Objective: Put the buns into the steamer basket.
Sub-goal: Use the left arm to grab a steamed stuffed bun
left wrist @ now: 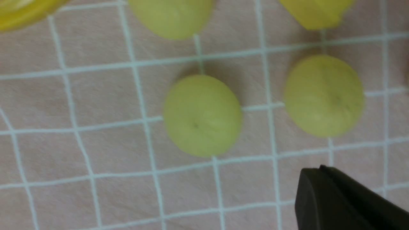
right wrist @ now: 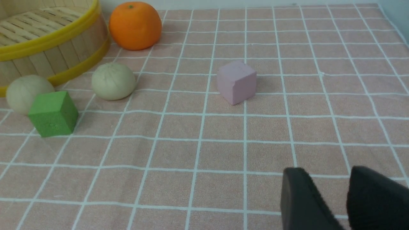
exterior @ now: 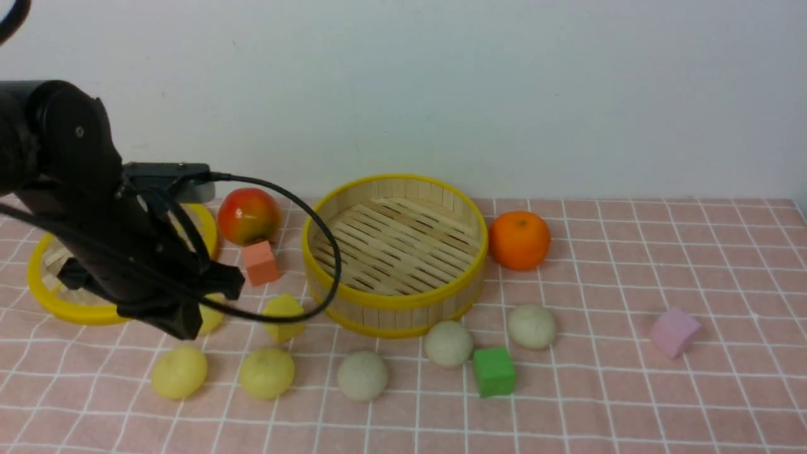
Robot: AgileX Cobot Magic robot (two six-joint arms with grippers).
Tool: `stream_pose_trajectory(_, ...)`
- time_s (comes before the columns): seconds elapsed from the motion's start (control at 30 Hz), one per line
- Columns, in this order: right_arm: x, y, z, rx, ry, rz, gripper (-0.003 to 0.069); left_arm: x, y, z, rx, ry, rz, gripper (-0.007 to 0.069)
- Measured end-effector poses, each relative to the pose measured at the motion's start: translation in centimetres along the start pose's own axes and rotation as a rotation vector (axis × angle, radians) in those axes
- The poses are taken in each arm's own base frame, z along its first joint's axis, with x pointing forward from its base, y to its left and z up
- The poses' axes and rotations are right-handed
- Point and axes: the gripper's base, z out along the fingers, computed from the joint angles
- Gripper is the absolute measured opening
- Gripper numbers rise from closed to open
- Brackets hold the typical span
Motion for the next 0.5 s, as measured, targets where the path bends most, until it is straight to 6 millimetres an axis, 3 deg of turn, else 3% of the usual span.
stream_pose_trajectory(0.07,0.0,0.0,0.0,0.000,0.000,0.000,0.0239,-1.4,1.3,1.1,-0.020,-0.004,-0.031,-0.0013)
stream_pose_trajectory(0.3,0.0,0.0,0.0,0.000,0.000,0.000,0.0239,-4.6,2.4,3.1,-0.040,-0.011,-0.046,0.0011)
stream_pose_trajectory(0.5,0.0,0.0,0.0,0.000,0.000,0.000,0.0239,-6.7,3.3,5.5,-0.068,0.029,-0.045,0.0179)
